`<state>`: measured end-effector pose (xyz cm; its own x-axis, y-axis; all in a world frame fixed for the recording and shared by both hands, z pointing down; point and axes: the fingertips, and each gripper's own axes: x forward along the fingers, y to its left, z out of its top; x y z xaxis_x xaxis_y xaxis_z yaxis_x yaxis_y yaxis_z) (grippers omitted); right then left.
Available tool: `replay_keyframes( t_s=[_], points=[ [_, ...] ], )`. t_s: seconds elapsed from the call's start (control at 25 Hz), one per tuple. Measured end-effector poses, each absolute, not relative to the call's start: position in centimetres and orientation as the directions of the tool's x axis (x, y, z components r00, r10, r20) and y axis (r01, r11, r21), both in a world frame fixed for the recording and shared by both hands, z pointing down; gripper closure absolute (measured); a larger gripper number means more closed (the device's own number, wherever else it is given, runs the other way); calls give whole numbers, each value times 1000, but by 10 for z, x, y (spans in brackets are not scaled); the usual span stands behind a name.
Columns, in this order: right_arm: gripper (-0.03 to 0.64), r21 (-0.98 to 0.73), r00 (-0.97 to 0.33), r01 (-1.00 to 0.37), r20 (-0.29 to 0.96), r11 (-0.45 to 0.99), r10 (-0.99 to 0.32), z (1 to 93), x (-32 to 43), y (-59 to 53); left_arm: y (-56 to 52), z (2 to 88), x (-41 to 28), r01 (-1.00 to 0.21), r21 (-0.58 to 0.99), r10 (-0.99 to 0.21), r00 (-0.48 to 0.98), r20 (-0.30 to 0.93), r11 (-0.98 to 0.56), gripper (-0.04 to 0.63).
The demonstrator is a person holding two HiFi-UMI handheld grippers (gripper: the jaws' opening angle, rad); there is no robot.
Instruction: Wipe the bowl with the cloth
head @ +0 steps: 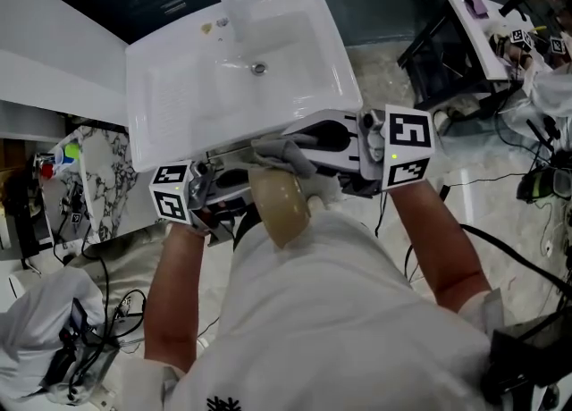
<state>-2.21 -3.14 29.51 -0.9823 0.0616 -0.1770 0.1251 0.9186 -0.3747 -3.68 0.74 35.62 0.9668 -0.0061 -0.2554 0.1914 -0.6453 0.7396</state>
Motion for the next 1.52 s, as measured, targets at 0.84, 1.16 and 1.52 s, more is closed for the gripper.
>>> replay_keyframes(
  t_s=[0.84, 1.16, 1.52],
  points=[
    [581, -501, -984, 175, -72, 848, 161, 357, -37, -11, -79, 382, -95, -81, 775, -297, 944, -141, -627, 577],
    [581, -473, -980, 198, -88, 859, 177, 345, -51, -14, -83, 409, -117, -148, 794, -305, 951, -48, -589, 577],
    [580, -463, -981, 183, -142, 867, 131, 321, -82, -57, -101, 418, -152, -129, 812, -255, 967, -26, -570, 577]
  ],
)
